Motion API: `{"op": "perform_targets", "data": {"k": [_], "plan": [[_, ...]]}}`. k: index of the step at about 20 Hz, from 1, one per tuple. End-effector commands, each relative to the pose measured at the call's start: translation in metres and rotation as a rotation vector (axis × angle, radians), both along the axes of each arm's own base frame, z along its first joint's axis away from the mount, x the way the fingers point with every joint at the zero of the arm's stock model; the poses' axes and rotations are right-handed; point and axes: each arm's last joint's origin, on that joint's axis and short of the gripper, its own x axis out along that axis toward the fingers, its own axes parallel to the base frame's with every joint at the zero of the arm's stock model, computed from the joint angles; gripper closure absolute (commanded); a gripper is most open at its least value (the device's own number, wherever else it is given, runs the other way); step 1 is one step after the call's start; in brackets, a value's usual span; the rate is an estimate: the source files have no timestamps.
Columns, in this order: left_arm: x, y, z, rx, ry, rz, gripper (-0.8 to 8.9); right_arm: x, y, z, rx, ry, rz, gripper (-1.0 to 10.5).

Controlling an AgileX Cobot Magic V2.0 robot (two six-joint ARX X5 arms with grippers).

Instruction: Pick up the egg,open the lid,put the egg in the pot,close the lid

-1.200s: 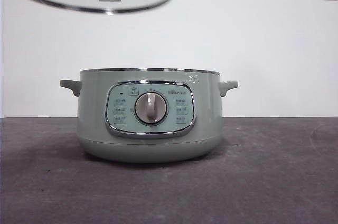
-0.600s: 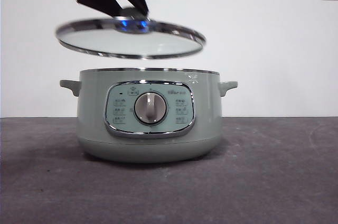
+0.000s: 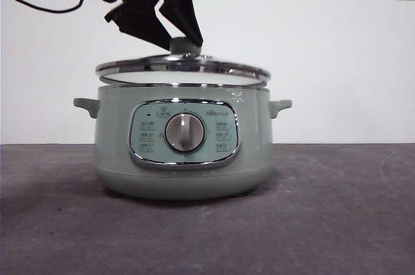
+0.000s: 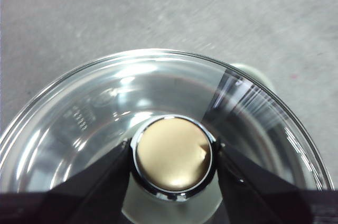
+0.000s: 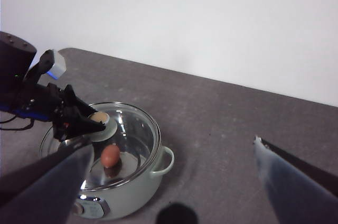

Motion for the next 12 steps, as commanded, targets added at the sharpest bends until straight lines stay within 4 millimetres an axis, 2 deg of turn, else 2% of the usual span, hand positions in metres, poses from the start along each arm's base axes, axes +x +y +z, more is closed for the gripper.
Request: {"op": "perform_targets", "data": {"k": [1,12], "plan": [[0.004,-0.0028,0.0041,-0.018,-0.059,0.002,8.21,-0.0003,0.0001,-0.0005,0.013,0.004,0.002,4.4],[0.0098,-0.0062,-0.0054,-0.009,-0.042,0.001,8.22,-0.0011,0.0014,-0.0011,0.024,0.018,0.05,4.4]]}}
